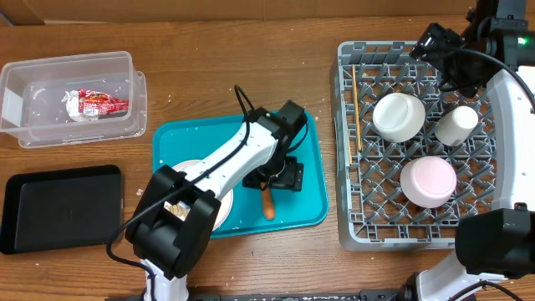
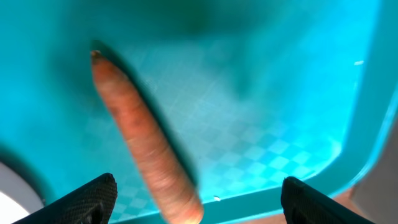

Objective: Sort waste into correct bins and load items into the dishwasher

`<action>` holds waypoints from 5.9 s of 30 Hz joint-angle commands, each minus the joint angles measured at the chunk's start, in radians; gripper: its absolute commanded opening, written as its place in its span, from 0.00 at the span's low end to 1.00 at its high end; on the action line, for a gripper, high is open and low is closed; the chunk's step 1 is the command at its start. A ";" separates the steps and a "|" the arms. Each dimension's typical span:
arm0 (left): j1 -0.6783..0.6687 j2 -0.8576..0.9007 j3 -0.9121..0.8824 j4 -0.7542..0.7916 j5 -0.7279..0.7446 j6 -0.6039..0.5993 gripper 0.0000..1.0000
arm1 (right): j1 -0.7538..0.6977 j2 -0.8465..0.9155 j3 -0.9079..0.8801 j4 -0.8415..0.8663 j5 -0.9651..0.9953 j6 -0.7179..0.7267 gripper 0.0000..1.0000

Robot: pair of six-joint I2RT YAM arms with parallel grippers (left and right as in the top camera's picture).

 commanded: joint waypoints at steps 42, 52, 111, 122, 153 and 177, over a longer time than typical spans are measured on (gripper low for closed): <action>-0.022 0.002 -0.183 0.163 -0.026 -0.387 0.38 | -0.001 -0.005 0.003 0.005 -0.005 0.002 1.00; -0.021 0.001 -0.146 0.111 -0.030 -0.366 0.24 | -0.001 -0.005 0.003 0.005 -0.005 0.002 1.00; 1.322 0.002 0.087 -0.095 -0.318 -0.409 0.15 | -0.001 -0.005 0.003 0.005 -0.005 0.002 1.00; 1.327 0.001 0.075 -0.107 -0.318 -0.401 0.68 | -0.001 -0.005 0.003 0.006 -0.005 0.002 1.00; 0.456 -0.101 0.301 -0.214 -0.197 -0.035 0.94 | -0.001 -0.005 0.003 0.005 -0.005 0.002 1.00; 0.150 0.158 0.289 -0.331 -0.266 -0.267 0.95 | -0.001 -0.005 0.003 0.005 -0.006 0.002 1.00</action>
